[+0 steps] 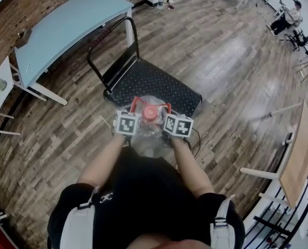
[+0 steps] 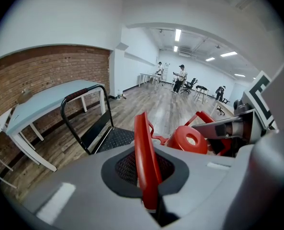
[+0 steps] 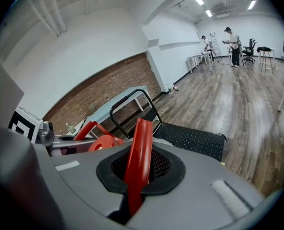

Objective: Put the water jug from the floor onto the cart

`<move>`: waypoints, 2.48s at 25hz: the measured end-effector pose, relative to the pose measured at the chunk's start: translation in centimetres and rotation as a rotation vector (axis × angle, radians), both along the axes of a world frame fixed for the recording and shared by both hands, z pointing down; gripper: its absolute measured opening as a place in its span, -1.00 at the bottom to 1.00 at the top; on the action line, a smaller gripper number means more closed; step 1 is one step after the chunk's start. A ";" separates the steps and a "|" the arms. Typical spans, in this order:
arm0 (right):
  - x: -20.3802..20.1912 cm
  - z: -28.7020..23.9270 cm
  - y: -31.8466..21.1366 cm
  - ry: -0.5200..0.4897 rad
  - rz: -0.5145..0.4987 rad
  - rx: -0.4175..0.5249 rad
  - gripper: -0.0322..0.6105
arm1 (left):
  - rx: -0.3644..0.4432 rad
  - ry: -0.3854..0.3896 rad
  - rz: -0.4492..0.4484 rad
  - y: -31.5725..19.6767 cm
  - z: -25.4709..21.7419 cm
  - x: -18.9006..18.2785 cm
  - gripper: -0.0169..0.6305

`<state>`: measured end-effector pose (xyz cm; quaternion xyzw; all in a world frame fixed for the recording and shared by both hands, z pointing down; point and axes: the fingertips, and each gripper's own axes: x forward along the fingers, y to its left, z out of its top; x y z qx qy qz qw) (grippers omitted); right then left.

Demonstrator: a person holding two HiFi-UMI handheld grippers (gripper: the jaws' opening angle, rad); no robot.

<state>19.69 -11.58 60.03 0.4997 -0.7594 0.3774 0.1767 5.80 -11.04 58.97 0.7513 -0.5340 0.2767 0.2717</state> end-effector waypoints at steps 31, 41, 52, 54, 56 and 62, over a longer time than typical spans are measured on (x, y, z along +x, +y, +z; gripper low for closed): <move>-12.4 8.4 -20.0 0.150 -0.193 -0.146 -0.84 | -0.128 0.033 -0.155 -17.8 8.6 -12.5 -0.94; -17.0 11.7 -25.5 0.150 -0.235 -0.190 -0.84 | -0.149 0.044 -0.232 -22.4 11.8 -16.5 -0.94; -20.2 16.7 -30.2 0.155 -0.315 -0.195 -0.84 | -0.201 0.032 -0.346 -25.9 17.0 -18.7 -0.94; -20.8 17.6 -30.6 0.159 -0.328 -0.200 -0.84 | -0.208 0.033 -0.362 -26.1 17.9 -19.2 -0.94; -21.2 18.5 -30.8 0.165 -0.340 -0.200 -0.84 | -0.215 0.034 -0.375 -26.2 18.7 -19.5 -0.94; -21.7 21.2 -30.7 0.196 -0.362 -0.211 -0.83 | -0.226 0.013 -0.384 -26.0 21.5 -20.1 -0.94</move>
